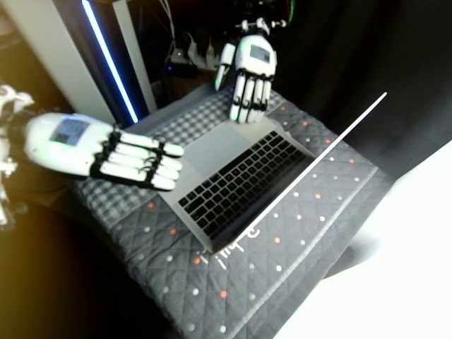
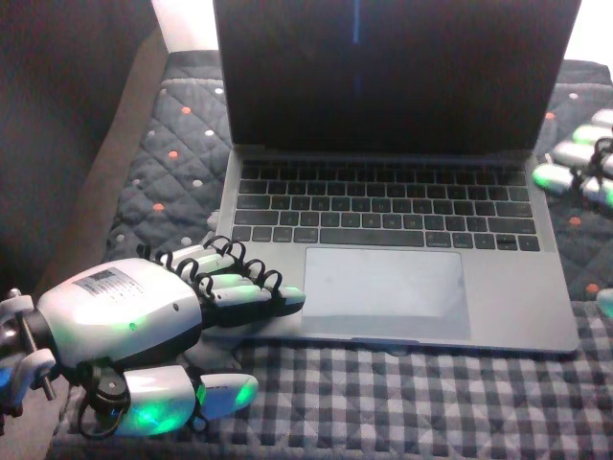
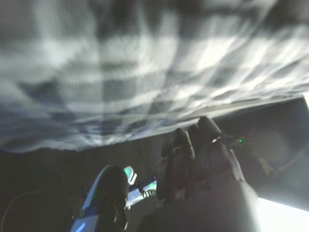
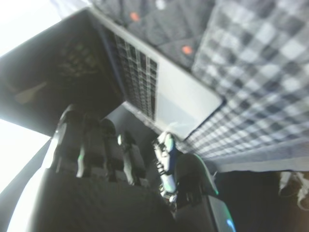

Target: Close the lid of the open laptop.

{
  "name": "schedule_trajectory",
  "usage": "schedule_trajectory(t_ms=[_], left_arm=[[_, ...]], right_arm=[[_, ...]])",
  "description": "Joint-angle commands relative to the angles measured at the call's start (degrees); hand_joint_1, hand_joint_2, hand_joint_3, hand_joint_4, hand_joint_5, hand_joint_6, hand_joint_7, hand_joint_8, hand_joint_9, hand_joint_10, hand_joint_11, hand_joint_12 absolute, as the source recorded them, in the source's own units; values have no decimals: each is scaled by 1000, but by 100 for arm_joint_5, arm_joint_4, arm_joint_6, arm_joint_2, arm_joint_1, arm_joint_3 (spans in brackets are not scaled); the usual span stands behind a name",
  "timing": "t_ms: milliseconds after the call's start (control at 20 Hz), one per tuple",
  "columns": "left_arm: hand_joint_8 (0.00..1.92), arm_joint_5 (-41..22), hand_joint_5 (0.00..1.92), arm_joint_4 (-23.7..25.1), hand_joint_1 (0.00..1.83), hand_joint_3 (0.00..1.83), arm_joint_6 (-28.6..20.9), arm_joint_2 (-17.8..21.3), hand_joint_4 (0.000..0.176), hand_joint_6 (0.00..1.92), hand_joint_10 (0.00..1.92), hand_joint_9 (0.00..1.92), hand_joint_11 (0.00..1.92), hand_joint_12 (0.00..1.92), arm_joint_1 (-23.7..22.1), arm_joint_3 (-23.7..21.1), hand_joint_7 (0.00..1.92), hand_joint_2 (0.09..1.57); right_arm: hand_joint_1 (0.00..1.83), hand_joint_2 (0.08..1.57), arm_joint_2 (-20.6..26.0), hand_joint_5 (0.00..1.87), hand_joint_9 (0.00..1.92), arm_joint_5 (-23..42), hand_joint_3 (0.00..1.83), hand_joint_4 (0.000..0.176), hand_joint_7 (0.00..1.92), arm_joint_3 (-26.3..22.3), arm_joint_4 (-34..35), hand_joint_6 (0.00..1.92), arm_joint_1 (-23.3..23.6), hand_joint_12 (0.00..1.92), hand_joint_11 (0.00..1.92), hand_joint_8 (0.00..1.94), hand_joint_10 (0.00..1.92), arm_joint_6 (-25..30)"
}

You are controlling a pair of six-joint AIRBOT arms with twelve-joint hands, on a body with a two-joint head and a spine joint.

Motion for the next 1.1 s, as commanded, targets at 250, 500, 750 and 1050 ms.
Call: schedule_trajectory(t_ms=[250,500,750,1050], left_arm=[[2,-505,206,-54,175,1,-61,-22,19,1,598,3,0,947,44,24,256,1417],[3,-534,232,-54,195,0,-63,-53,11,9,555,14,0,953,42,61,249,1413],[0,-531,209,-42,171,1,-121,-161,22,2,532,11,0,931,39,130,226,1424],[3,-515,219,-8,206,0,-223,-328,26,4,490,17,0,831,-3,221,240,1403]], right_arm=[[351,1363,-503,0,79,313,0,97,0,494,-95,0,1645,1095,0,0,60,-145],[371,1347,-1044,0,0,-614,1,172,0,954,-326,0,2860,1844,0,0,0,-259],[315,1322,-1422,0,0,-1308,0,59,0,1425,-320,0,3690,25,0,0,0,-259],[404,1385,-1568,0,0,-2109,7,46,0,1588,655,0,4544,0,0,0,0,-1693]])
